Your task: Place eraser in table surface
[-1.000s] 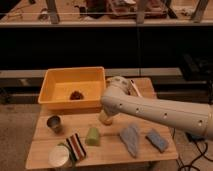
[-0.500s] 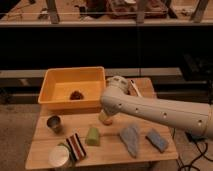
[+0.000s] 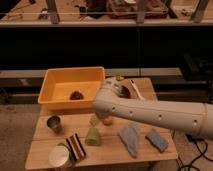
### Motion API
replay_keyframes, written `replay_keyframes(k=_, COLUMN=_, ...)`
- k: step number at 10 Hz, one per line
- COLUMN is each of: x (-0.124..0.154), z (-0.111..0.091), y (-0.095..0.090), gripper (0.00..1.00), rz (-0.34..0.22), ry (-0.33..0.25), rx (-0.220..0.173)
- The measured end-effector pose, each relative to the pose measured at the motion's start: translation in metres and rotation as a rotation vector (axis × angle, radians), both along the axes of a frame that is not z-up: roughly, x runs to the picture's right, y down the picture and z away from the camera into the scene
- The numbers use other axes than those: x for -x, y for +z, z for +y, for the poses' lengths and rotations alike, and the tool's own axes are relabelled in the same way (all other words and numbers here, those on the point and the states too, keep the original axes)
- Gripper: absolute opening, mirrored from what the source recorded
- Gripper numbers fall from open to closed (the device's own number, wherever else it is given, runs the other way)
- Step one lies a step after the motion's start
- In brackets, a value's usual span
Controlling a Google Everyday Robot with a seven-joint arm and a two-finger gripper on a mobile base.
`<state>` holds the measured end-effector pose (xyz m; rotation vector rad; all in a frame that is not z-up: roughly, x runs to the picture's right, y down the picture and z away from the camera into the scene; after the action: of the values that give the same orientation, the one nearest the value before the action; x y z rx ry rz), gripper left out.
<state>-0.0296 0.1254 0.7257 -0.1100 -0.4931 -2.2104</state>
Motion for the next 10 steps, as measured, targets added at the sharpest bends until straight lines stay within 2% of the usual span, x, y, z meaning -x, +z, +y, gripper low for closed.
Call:
replay_keyframes(k=2, x=0.052, z=0.008, y=-0.007, gripper=0.80, rz=-0.044, ry=-0.039, rx=0.008)
replay_keyframes(k=4, x=0.084, z=0.018, y=-0.008, gripper=0.80, rz=-0.063, ry=-0.060, rx=0.031)
replay_keyframes(k=5, x=0.102, z=0.028, y=-0.004, gripper=0.80, rz=-0.071, ry=-0.059, rx=0.056)
replay_keyframes(k=8, x=0.115, z=0.052, y=0.009, gripper=0.80, rz=-0.062, ry=-0.031, rx=0.125)
replay_keyframes(k=10, x=0.117, z=0.065, y=0.007, gripper=0.80, rz=-0.037, ry=0.001, rx=0.148)
